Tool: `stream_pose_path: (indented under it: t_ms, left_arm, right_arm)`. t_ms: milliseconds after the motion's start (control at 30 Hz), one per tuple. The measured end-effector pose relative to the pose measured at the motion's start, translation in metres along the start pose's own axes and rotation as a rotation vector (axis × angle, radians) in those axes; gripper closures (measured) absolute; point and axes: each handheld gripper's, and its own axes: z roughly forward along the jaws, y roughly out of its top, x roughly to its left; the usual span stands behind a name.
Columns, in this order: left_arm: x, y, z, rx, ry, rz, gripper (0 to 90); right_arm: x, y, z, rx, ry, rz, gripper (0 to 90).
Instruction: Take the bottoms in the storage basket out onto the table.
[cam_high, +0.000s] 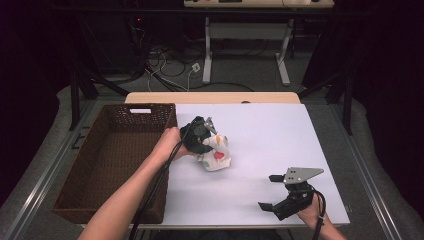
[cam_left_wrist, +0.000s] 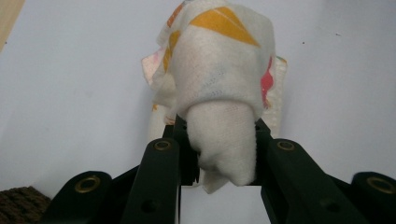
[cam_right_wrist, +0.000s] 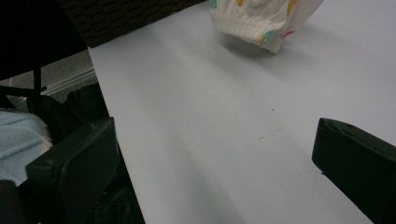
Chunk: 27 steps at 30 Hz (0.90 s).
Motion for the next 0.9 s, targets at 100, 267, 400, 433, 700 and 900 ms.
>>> stream_pose_path:
  t_ms: [100,267,400,433,700,900]
  left_arm:
    - [-0.001,0.001,0.003,0.011,-0.002,0.002,74.1]
    - [-0.001,0.001,0.006,0.023,-0.006,0.004,73.9]
    - [-0.001,0.001,0.009,0.034,-0.005,0.003,73.6]
    - [-0.001,0.001,0.010,0.036,-0.007,0.000,73.4]
    - [-0.003,0.002,0.014,0.049,-0.016,0.002,72.5]
    - [-0.003,0.002,0.017,0.058,-0.016,-0.003,71.1]
  right_arm:
    - [0.001,0.000,0.000,-0.011,-0.003,0.007,0.1]
    - [0.001,0.000,0.001,-0.009,-0.003,0.005,0.2]
    - [0.001,0.000,0.001,-0.009,-0.003,0.005,0.2]
    - [0.001,0.000,0.001,-0.009,-0.003,0.006,0.2]
    - [0.001,0.000,0.001,-0.009,-0.002,0.005,0.2]
    - [0.000,0.000,0.000,-0.002,-0.003,0.005,0.2]
